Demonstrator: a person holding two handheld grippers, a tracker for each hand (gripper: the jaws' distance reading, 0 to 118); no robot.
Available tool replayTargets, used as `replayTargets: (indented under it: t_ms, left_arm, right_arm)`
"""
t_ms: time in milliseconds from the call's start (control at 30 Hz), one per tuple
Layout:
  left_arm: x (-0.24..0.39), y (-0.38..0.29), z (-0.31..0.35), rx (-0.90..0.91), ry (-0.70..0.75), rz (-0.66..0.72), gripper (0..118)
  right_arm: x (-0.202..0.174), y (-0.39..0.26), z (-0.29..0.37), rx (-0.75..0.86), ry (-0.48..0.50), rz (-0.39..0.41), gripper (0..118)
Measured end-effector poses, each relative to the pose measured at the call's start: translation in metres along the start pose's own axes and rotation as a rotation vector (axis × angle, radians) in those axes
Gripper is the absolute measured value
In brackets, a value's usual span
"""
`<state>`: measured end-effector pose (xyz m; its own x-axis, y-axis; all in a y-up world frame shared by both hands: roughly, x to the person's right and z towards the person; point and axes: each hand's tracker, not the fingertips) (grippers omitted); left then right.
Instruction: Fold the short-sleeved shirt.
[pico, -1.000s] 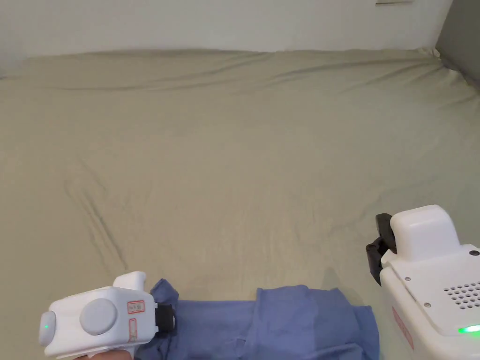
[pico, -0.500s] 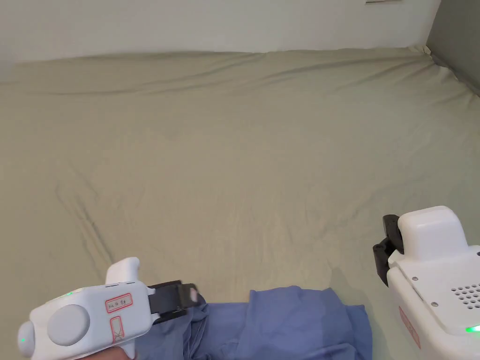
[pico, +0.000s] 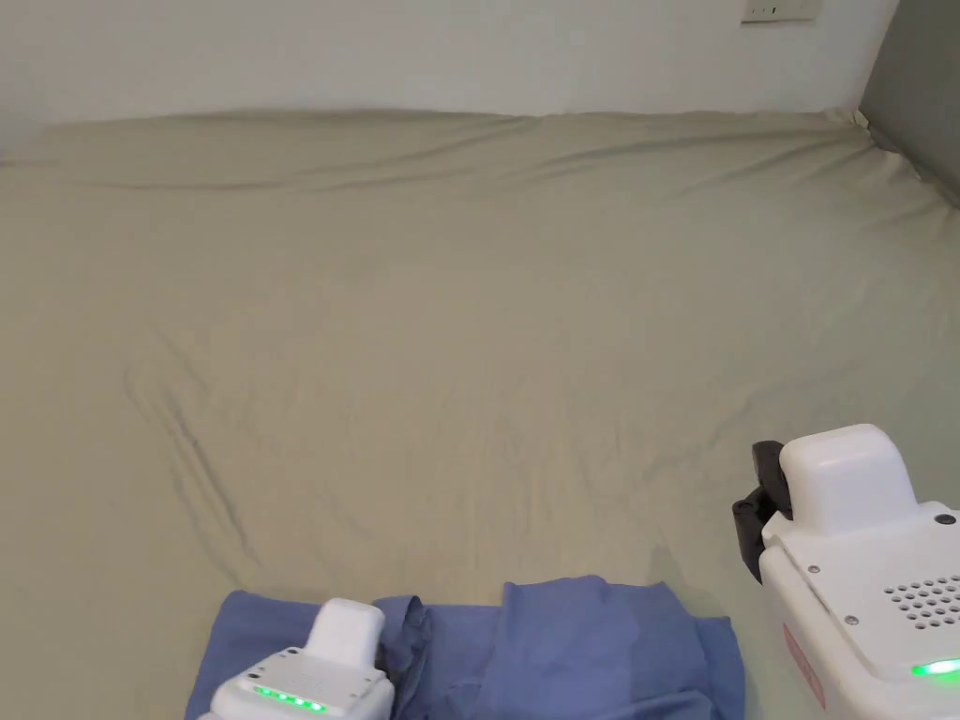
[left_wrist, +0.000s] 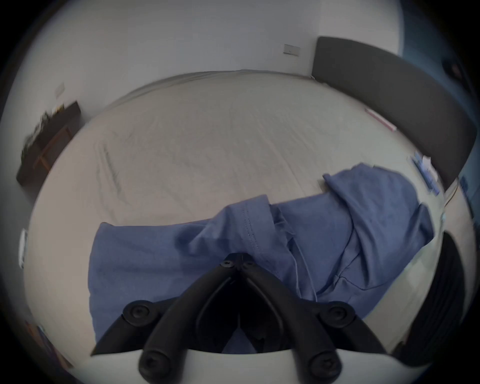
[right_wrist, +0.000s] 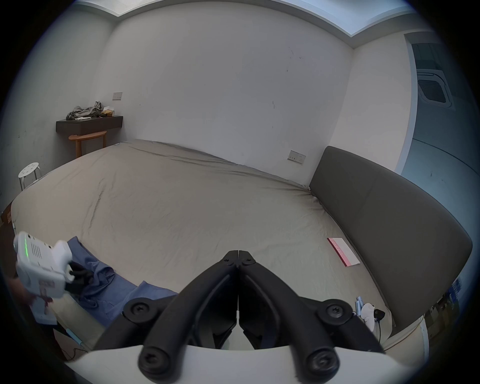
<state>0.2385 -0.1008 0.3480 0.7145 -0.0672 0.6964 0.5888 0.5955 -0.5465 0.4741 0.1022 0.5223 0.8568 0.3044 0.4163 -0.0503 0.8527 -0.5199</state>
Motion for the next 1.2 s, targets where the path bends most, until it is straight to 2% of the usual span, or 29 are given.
replayTargets:
  t_ms: [67,200,267,400,533,600,733,800,867,933,967,1000,1133,1200]
  left_arm:
    - [0.017,0.0,0.004,0.036,0.059,-0.052,0]
    - [0.033,-0.001,0.009,0.054,0.024,-0.04,0]
    - [0.035,0.0,0.013,0.063,-0.053,0.005,0]
    - [0.026,0.012,0.032,0.104,-0.365,0.151,0]
    - [-0.016,0.028,0.05,0.169,-0.565,0.392,0]
    - [-0.045,0.031,0.057,0.181,-0.557,0.468,0]
    - [-0.113,0.025,0.059,0.19,-0.502,0.52,3]
    - [-0.15,0.015,0.052,0.143,-0.539,0.601,19]
    - [-0.183,-0.002,0.039,0.058,-0.623,0.704,57]
    - [-0.205,-0.021,0.029,0.006,-0.593,0.76,97]
    - [-0.215,-0.03,0.025,-0.007,-0.577,0.769,108]
    - [-0.223,-0.037,0.021,-0.021,-0.579,0.777,113]
    - [-0.245,-0.061,0.001,-0.058,-0.67,0.937,114]
    - [-0.231,-0.066,-0.006,-0.069,-0.762,0.994,114]
  right_arm:
    - [0.0,0.0,0.001,-0.002,0.0,0.004,2]
    - [0.0,0.0,-0.001,-0.005,-0.001,0.005,2]
    - [-0.001,0.001,-0.002,-0.007,0.001,0.003,2]
    - [-0.004,0.002,-0.002,-0.005,0.008,0.012,2]
    - [-0.007,0.005,-0.003,-0.004,0.016,0.02,2]
    - [-0.007,0.006,-0.003,-0.002,0.018,0.02,2]
    - [-0.008,0.006,-0.004,-0.002,0.02,0.026,2]
    - [-0.008,0.006,-0.005,-0.002,0.022,0.025,2]
    - [-0.009,0.006,-0.006,-0.004,0.024,0.023,2]
    - [-0.01,0.006,-0.007,-0.007,0.028,0.026,2]
    - [-0.011,0.006,-0.008,-0.01,0.028,0.031,2]
    - [-0.011,0.005,-0.009,-0.012,0.03,0.035,2]
    - [-0.012,0.004,-0.013,-0.022,0.033,0.043,2]
    - [-0.012,0.004,-0.016,-0.032,0.04,0.039,2]
